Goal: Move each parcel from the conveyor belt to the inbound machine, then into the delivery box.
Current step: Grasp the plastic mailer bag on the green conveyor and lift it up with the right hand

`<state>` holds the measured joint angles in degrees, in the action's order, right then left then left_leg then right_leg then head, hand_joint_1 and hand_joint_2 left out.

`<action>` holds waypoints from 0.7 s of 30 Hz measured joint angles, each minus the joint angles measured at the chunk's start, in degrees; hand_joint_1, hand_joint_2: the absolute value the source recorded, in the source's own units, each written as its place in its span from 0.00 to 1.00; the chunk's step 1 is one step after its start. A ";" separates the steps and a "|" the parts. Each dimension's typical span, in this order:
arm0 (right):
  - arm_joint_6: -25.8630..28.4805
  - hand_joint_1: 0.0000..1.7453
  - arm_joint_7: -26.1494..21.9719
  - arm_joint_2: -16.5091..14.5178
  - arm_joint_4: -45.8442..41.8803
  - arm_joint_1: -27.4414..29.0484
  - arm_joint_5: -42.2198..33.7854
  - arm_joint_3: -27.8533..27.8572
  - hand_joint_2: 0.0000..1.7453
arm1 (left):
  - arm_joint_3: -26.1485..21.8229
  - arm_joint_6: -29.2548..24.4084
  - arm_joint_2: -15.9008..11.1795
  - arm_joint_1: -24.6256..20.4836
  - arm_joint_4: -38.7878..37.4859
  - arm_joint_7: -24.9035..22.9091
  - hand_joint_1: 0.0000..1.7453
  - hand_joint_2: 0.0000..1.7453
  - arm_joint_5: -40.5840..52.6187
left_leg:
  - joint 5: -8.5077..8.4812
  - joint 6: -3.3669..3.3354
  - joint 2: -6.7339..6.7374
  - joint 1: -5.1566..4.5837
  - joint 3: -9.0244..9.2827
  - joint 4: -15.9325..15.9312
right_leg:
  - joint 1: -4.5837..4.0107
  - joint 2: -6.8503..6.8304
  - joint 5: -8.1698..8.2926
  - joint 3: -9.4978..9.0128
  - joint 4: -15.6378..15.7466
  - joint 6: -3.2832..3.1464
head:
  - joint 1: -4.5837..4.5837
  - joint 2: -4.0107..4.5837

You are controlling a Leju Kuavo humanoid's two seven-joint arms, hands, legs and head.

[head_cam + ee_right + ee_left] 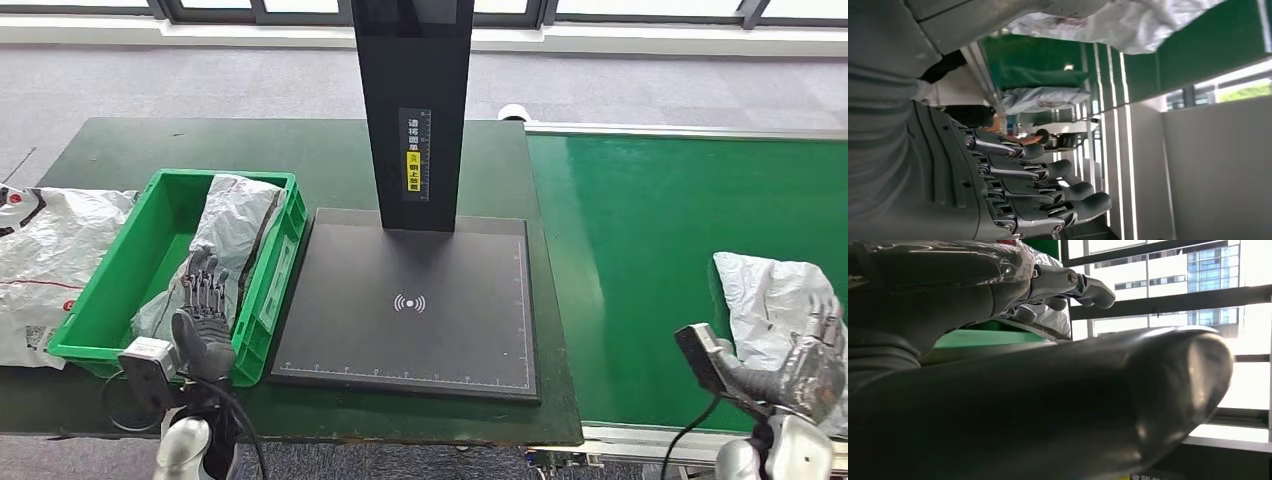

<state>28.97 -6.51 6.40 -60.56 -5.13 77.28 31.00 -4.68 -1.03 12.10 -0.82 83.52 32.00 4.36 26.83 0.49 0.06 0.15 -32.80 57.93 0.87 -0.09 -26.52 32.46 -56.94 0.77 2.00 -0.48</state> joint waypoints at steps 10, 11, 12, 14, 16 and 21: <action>-4.26 0.00 1.95 13.80 24.33 -6.32 0.57 4.73 1.00 | 0.11 2.48 1.46 1.51 1.35 0.37 0.00 0.00 -0.95 | 0.00 0.00 -0.09 0.01 -0.12 -0.03 | -0.02 -0.09 -0.03 0.13 -0.02 0.00 | -0.01 0.00; -4.28 0.00 1.96 14.33 25.60 -6.51 0.56 4.91 1.00 | 0.11 2.50 1.53 1.50 1.34 0.37 0.00 0.00 -0.95 | 0.00 0.00 -0.07 0.01 -0.13 -0.04 | -0.02 -0.08 -0.03 0.14 -0.02 0.00 | -0.01 0.00; -4.27 0.00 1.99 14.75 26.69 -6.67 0.59 4.97 1.00 | 0.11 2.52 1.61 1.50 1.34 0.37 0.00 0.00 -0.95 | 0.00 0.00 -0.06 0.01 -0.12 -0.04 | -0.02 -0.07 -0.03 0.15 -0.02 0.00 | -0.01 0.00; -4.25 0.00 2.05 15.35 28.35 -6.90 0.67 4.98 1.00 | 0.11 2.63 1.75 1.50 1.33 0.37 0.00 0.00 -0.95 | 0.00 0.00 -0.05 0.01 -0.13 -0.04 | -0.02 -0.05 -0.03 0.17 -0.02 0.00 | -0.01 0.00; -4.36 0.00 2.07 15.76 29.53 -7.17 0.74 4.98 1.00 | 0.11 2.76 1.85 1.50 1.33 0.37 0.00 0.00 -0.92 | 0.00 0.00 -0.05 0.01 -0.13 -0.04 | -0.02 -0.04 -0.03 0.16 -0.02 0.00 | -0.01 0.00; -6.21 0.00 1.34 15.95 32.83 -9.00 1.00 4.98 1.00 | 0.11 2.58 2.23 1.54 1.35 0.37 0.00 0.00 0.33 | -0.01 0.00 -0.05 0.01 -0.13 -0.04 | -0.01 -0.03 -0.03 0.14 -0.03 0.00 | -0.01 0.00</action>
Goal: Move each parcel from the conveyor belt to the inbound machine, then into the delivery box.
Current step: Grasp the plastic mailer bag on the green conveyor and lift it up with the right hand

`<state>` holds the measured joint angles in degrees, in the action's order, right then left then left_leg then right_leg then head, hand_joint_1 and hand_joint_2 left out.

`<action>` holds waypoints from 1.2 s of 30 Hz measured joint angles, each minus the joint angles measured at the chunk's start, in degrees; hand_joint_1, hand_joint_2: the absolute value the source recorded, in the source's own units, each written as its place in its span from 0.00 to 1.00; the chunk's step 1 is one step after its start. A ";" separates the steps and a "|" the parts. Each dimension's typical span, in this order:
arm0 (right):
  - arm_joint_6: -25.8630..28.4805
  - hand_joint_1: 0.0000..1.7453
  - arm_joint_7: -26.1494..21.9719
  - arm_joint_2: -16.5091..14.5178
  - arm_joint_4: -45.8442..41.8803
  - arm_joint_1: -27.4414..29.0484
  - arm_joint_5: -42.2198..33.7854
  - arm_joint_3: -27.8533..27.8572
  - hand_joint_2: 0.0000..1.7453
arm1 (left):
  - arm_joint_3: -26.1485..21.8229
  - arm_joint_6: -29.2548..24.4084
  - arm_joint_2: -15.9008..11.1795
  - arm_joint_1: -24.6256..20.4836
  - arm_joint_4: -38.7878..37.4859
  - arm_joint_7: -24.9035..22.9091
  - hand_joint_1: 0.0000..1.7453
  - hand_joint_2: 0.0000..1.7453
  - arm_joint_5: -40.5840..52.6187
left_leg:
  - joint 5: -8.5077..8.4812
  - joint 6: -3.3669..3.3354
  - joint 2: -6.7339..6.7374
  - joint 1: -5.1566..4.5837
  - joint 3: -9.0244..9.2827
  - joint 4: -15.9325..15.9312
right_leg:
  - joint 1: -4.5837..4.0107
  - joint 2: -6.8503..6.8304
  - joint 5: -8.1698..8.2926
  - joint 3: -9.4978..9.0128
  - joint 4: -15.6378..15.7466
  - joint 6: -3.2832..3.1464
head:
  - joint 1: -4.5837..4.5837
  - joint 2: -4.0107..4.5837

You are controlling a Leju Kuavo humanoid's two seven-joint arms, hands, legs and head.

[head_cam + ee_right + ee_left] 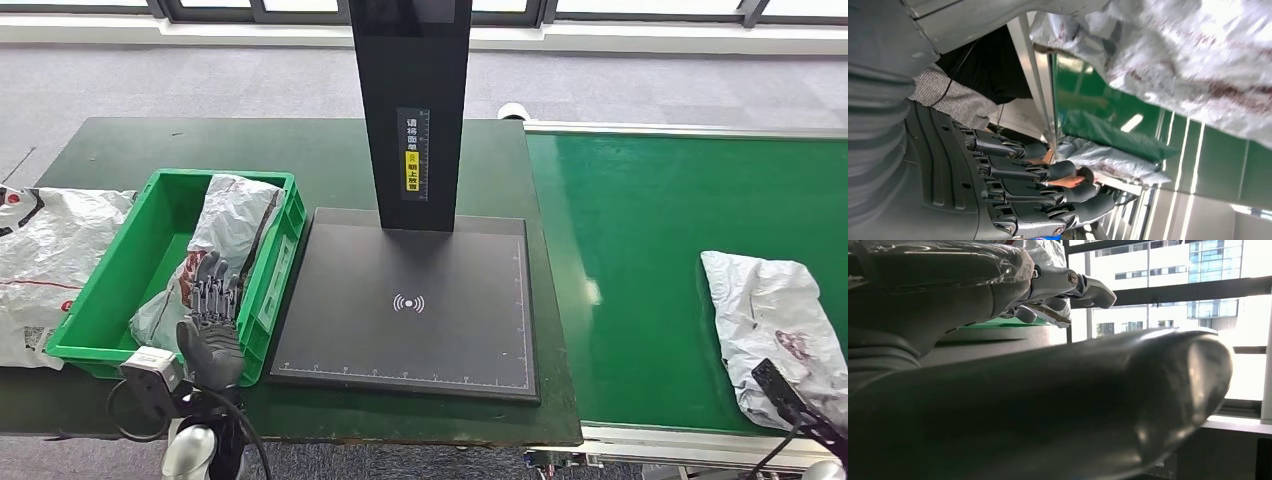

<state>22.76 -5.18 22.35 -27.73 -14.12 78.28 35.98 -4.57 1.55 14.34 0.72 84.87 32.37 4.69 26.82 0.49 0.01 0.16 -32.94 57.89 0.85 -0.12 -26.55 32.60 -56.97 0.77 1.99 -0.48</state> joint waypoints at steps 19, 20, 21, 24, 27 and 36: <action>-0.88 0.50 -8.48 -10.15 5.39 -2.90 -0.82 0.00 1.00 | 0.00 -1.43 0.31 -2.19 -5.90 1.55 0.00 0.00 1.93 | -0.03 0.03 0.00 0.05 0.01 -0.01 | -0.04 -0.02 0.00 -0.01 -0.04 -0.01 | 0.00 0.00; -1.26 0.75 -8.53 -10.36 5.41 -2.95 -0.79 0.00 1.00 | 0.00 -1.46 0.31 -2.21 -6.06 1.57 0.00 0.00 1.93 | -0.03 0.03 0.00 0.05 0.01 -0.01 | -0.04 -0.01 0.00 -0.02 -0.03 0.00 | 0.00 0.00; -1.63 1.00 -8.50 -10.55 5.41 -2.97 -0.57 0.00 1.00 | 0.00 -1.53 0.31 -2.21 -6.18 1.59 0.00 0.00 1.93 | -0.03 0.03 0.00 0.05 0.01 -0.01 | -0.04 -0.01 0.00 -0.02 -0.03 0.00 | 0.00 0.00; -1.80 1.00 -7.58 -11.08 5.39 -2.98 0.49 -0.21 1.00 | 0.00 -1.97 0.31 -2.13 -6.27 1.60 0.00 0.00 1.92 | -0.03 0.03 -0.01 0.05 0.01 -0.01 | -0.04 -0.01 0.00 -0.04 -0.03 0.00 | 0.00 0.00; -1.10 1.00 -6.99 -11.55 5.05 -3.00 -0.20 -0.51 1.00 | 0.00 -2.29 0.31 -1.62 -5.78 1.59 0.00 0.00 1.82 | -0.03 0.03 -0.01 0.04 0.01 -0.01 | -0.04 -0.03 0.00 -0.05 -0.03 0.00 | 0.00 0.00; 2.26 1.00 -11.06 -13.27 -1.05 -1.38 -10.87 -0.85 1.00 | 0.00 -2.50 0.31 -0.55 -4.08 1.36 0.00 0.00 1.74 | -0.03 0.03 -0.04 0.05 0.00 -0.01 | -0.04 -0.06 0.00 -0.04 -0.04 -0.01 | 0.00 0.00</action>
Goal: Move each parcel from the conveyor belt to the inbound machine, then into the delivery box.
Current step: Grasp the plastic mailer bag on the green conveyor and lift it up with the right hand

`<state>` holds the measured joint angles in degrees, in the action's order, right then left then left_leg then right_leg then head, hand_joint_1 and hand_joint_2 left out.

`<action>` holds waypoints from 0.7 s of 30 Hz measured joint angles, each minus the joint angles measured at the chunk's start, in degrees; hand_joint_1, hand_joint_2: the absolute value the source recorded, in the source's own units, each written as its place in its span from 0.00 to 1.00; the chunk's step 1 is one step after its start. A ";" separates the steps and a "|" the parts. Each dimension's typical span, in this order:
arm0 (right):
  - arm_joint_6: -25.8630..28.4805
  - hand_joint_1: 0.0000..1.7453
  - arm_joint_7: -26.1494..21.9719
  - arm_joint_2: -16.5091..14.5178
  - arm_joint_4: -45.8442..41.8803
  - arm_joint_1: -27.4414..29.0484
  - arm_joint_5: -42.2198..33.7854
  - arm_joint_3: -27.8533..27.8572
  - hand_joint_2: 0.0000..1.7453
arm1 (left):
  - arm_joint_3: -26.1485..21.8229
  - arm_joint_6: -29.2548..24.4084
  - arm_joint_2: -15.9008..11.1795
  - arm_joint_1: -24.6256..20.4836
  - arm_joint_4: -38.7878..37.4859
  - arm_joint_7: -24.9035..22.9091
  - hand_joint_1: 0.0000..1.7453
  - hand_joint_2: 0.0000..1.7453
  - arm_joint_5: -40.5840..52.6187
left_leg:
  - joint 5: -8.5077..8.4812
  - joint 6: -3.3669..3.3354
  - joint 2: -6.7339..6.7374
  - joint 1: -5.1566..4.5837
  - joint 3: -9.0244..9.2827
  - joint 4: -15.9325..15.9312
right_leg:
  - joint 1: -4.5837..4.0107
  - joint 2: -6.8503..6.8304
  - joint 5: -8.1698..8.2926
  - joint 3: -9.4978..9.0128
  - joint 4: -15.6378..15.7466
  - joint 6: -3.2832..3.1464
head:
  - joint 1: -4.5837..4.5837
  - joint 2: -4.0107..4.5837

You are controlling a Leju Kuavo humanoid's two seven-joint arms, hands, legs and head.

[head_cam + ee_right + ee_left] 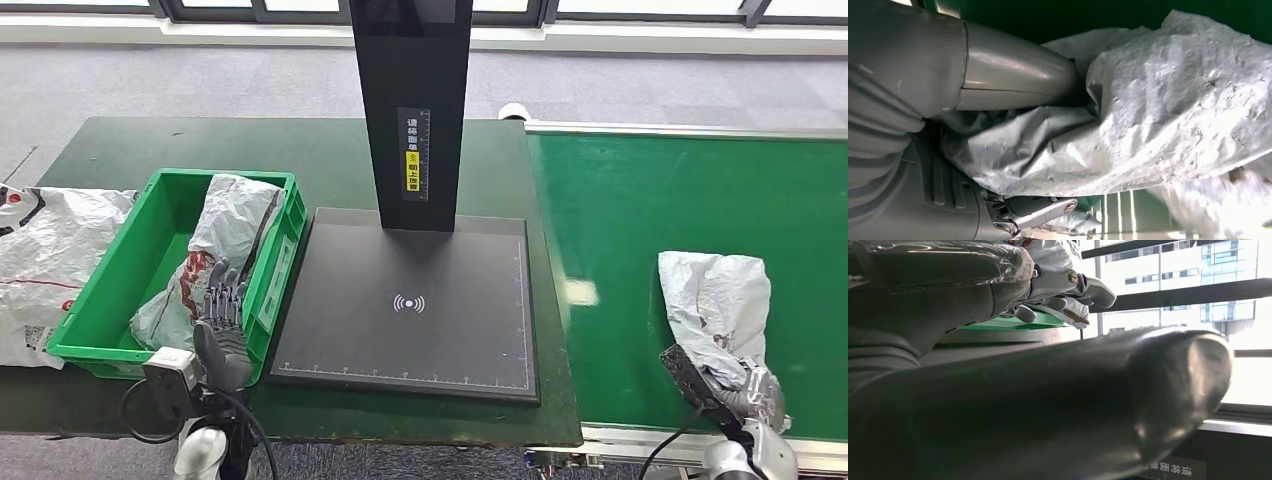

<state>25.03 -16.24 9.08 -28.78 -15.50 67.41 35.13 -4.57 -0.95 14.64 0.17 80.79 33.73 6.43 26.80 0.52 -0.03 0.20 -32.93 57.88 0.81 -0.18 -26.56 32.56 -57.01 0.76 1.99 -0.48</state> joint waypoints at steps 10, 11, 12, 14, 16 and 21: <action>4.22 1.00 -7.88 -5.47 -23.12 8.27 -14.15 -3.28 1.00 | 0.00 -0.03 0.00 1.19 1.05 -0.02 0.00 0.00 -0.17 | 0.01 0.00 -0.04 0.00 -0.04 -0.01 | 0.00 -0.02 -0.05 0.03 0.00 -0.04 | 0.00 0.00; 4.22 1.00 -7.89 -5.75 -24.31 8.69 -14.20 -3.54 1.00 | 0.00 -0.03 0.00 1.24 1.10 -0.02 0.00 0.00 -0.17 | 0.01 0.00 -0.04 0.00 -0.04 -0.01 | 0.00 -0.02 -0.05 0.03 0.00 -0.04 | 0.01 0.00; 4.23 1.00 -7.93 -5.97 -25.31 9.04 -14.26 -3.75 1.00 | 0.00 -0.03 0.00 1.29 1.14 -0.02 0.00 0.00 -0.17 | 0.01 0.00 -0.04 0.00 -0.04 -0.01 | 0.00 -0.01 -0.05 0.03 0.00 -0.04 | 0.01 0.00; 4.51 1.00 -8.65 -6.34 -26.94 9.62 -15.05 -4.04 1.00 | 0.00 -0.03 0.00 1.37 1.15 -0.02 0.00 0.00 -0.18 | 0.00 0.00 -0.04 -0.01 -0.04 -0.01 | 0.01 -0.01 -0.04 0.02 0.00 -0.03 | 0.01 0.00; 5.56 1.00 -11.44 -6.90 -29.16 10.49 -17.94 -4.60 1.00 | 0.00 -0.07 0.00 1.46 1.15 0.02 0.00 0.00 -0.22 | 0.00 0.00 -0.04 -0.02 -0.04 -0.01 | 0.02 -0.02 -0.03 0.02 0.00 -0.03 | 0.00 0.00; 7.46 1.00 -18.39 -11.28 -41.92 15.05 -24.63 -9.23 1.00 | 0.00 0.43 0.19 1.45 1.10 0.27 0.00 0.00 -0.42 | 0.00 0.01 -0.03 0.03 -0.02 -0.01 | -0.03 0.01 -0.05 0.06 -0.03 -0.06 | 0.01 0.00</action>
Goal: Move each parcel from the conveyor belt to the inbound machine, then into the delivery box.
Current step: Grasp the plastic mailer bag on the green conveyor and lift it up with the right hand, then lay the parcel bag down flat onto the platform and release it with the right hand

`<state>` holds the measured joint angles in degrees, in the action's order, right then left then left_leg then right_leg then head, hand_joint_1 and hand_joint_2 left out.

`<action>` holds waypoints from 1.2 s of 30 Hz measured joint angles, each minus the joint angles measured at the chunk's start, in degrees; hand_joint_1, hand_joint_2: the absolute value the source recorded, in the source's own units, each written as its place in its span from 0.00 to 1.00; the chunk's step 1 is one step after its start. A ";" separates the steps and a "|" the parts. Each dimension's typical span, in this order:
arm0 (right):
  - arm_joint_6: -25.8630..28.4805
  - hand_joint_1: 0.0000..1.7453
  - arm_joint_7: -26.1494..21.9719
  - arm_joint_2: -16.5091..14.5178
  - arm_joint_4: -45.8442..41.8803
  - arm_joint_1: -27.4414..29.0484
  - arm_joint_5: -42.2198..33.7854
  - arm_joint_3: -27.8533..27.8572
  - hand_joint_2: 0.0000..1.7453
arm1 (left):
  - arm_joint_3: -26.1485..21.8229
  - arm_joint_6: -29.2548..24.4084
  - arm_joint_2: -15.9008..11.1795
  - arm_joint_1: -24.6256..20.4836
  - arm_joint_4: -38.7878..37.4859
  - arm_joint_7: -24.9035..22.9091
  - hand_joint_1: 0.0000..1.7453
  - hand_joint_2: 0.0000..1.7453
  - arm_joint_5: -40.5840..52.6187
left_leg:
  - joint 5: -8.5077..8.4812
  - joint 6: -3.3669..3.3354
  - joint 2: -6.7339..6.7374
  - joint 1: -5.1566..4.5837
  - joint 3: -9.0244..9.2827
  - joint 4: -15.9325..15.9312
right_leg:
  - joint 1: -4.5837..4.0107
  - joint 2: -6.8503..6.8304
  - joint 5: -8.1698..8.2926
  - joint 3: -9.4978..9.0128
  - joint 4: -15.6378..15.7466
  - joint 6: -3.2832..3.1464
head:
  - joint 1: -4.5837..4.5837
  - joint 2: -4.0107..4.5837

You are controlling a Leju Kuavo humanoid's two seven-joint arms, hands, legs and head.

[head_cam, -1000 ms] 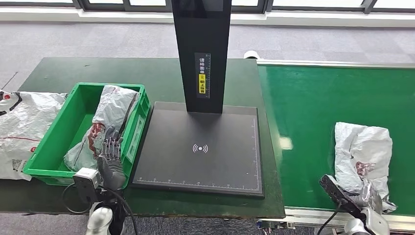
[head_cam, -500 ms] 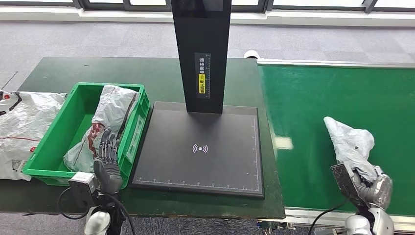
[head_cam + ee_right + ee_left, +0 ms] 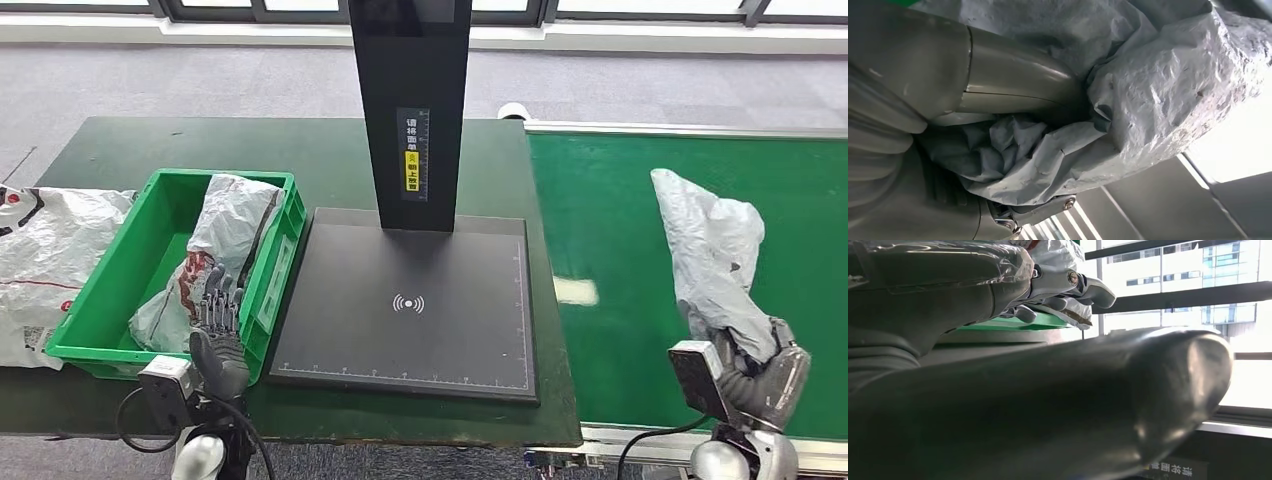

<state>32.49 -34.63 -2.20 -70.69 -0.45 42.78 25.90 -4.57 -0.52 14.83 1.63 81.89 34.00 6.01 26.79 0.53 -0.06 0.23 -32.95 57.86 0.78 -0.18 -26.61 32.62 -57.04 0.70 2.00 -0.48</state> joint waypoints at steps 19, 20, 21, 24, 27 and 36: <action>-2.33 1.00 3.15 -9.02 -13.79 0.57 4.52 -29.31 1.00 | 0.85 1.66 0.60 -5.61 -5.29 0.14 0.00 0.00 -0.10 | -0.14 0.17 0.08 0.09 0.01 -0.02 | -0.08 0.06 0.08 0.04 -0.08 -0.12 | 0.01 0.00; -2.50 1.00 3.15 -9.06 -13.57 0.46 4.43 -29.53 1.00 | 0.85 1.66 0.60 -5.64 -5.42 0.14 0.00 0.00 -0.09 | -0.13 0.17 0.08 0.09 0.01 -0.02 | -0.08 0.06 0.07 0.05 -0.08 -0.12 | 0.01 0.00; -2.98 1.00 3.19 -9.10 -13.27 0.29 4.26 -29.74 1.00 | 0.85 1.66 0.60 -5.66 -5.53 0.14 0.00 0.00 -0.09 | -0.13 0.17 0.08 0.10 -0.01 -0.02 | -0.08 0.06 0.07 0.05 -0.08 -0.12 | 0.01 0.00; -5.38 1.00 3.30 -9.25 -10.36 -1.57 3.13 -30.52 1.00 | 0.91 1.69 0.60 -5.79 -5.84 0.14 0.00 0.00 -0.09 | -0.12 0.18 0.11 0.10 -0.03 -0.03 | -0.09 0.11 0.07 0.11 -0.08 -0.13 | 0.00 0.00; -6.74 1.00 2.07 -9.80 -3.45 -5.03 0.02 -30.98 1.00 | 1.44 1.67 0.58 -6.70 -6.60 0.17 0.00 0.00 -0.26 | -0.16 0.19 0.10 0.11 -0.03 -0.03 | -0.10 0.08 0.08 0.11 -0.09 -0.13 | 0.01 0.00; -10.05 1.00 0.04 -12.47 16.71 -12.03 -4.03 -31.78 1.00 | 2.69 0.86 0.58 -8.31 -8.38 0.21 0.00 0.00 -2.40 | -0.23 0.23 0.07 0.13 -0.05 -0.03 | -0.13 0.05 0.13 0.12 -0.12 -0.21 | 0.01 0.00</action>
<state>22.44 -34.59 -14.67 -53.98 -12.49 38.75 -5.88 -1.87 0.34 15.41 -6.69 73.50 34.21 3.61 26.57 0.76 0.01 0.36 -33.00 57.84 0.65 -0.13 -26.47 32.74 -57.16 0.49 2.01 -0.48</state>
